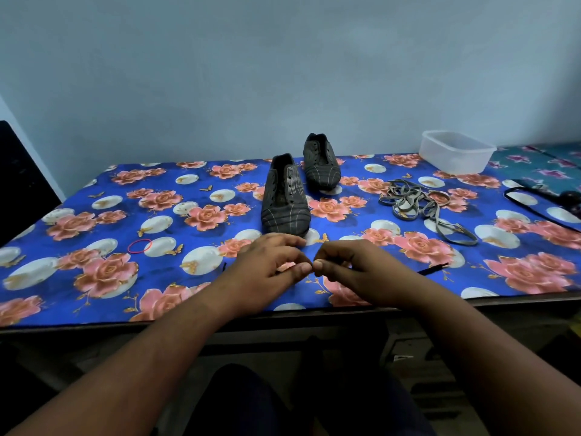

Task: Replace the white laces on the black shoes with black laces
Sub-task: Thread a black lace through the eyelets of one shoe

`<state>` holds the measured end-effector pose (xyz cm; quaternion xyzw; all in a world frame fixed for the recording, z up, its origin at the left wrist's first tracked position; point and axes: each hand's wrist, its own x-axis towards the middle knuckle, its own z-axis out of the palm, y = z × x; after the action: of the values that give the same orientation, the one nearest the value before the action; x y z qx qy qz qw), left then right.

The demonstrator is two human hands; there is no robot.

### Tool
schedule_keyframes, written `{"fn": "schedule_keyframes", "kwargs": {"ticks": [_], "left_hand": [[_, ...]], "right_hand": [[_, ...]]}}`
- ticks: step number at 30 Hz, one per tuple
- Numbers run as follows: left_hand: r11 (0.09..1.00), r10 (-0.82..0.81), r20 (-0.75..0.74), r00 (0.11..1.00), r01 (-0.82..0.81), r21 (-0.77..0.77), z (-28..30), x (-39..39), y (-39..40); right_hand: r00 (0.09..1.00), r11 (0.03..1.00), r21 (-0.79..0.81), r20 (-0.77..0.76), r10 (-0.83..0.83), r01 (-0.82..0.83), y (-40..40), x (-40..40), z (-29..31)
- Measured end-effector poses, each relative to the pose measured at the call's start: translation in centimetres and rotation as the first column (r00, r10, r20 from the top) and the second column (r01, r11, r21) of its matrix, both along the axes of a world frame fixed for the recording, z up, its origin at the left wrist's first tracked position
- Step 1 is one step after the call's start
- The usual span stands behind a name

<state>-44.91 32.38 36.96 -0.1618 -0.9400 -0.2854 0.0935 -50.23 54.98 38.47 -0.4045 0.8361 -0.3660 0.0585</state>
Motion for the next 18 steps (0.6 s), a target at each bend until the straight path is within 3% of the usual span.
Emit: {"fn": "schedule_keyframes", "kwargs": {"ticks": [4, 14, 18], "left_hand": [[0.994, 0.011, -0.017, 1.0, -0.009, 0.113, 0.2, -0.2, -0.2], [0.949, 0.307, 0.038, 0.951, -0.309, 0.064, -1.3, 0.3, -8.0], [0.968, 0.245, -0.009, 0.97, -0.245, -0.054, -0.3, 0.7, -4.4]], "right_hand": [[1.0, 1.0, 0.001, 0.0, -0.001, 0.001, 0.6, 0.0, 0.0], [0.982, 0.983, 0.064, 0.06, -0.178, 0.174, 5.4, -1.5, -1.0], [0.993, 0.993, 0.035, 0.038, -0.114, 0.113, 3.4, -0.8, -0.4]]}}
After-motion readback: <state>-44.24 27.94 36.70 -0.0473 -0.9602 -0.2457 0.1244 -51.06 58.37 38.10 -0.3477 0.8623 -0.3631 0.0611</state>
